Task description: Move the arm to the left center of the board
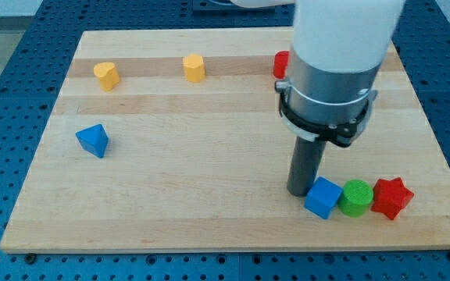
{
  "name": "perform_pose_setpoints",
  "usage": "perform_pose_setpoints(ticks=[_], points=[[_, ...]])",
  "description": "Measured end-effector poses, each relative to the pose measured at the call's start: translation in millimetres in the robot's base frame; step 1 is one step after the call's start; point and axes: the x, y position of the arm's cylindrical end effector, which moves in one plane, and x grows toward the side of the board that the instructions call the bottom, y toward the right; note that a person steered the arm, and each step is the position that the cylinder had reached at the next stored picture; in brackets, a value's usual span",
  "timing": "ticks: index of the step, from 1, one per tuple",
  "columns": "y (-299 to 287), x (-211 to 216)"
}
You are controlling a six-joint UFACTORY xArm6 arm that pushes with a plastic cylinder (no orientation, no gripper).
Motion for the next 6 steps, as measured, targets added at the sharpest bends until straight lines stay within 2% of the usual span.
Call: perform_pose_setpoints(ticks=[1, 2, 3, 4, 5, 6], points=[[-4.9, 0.8], [-57.1, -22.0], [-109.5, -73.0], [-191.2, -113.4], [-281.7, -125.5], [-385.3, -93.1]])
